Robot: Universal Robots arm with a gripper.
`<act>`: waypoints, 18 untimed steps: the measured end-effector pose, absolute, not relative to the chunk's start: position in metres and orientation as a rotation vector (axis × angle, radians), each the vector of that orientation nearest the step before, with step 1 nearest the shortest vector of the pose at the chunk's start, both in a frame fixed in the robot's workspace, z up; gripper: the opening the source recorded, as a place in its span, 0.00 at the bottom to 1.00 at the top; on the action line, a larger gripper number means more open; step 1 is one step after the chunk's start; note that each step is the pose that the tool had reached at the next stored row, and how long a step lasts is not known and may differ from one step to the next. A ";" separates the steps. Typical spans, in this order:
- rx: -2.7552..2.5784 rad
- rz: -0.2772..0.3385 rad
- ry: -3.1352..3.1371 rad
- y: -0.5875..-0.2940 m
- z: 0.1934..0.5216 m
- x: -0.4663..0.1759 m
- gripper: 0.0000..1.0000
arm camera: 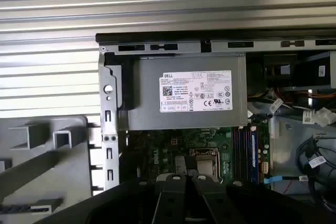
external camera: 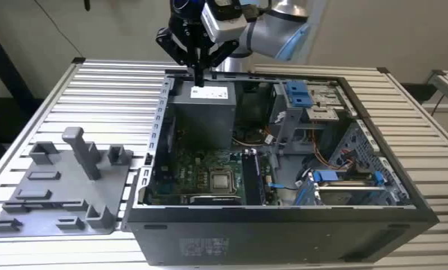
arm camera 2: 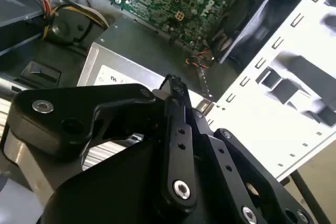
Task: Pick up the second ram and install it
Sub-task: 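Reach for the second ram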
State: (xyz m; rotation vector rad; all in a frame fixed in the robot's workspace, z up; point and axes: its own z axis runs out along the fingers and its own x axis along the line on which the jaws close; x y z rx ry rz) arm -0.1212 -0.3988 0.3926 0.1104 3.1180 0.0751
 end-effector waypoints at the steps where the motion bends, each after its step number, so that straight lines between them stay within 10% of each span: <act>1: 0.110 0.075 3.118 -0.399 0.393 -0.121 0.11; 18: 0.111 0.075 3.122 -0.398 0.393 -0.131 0.11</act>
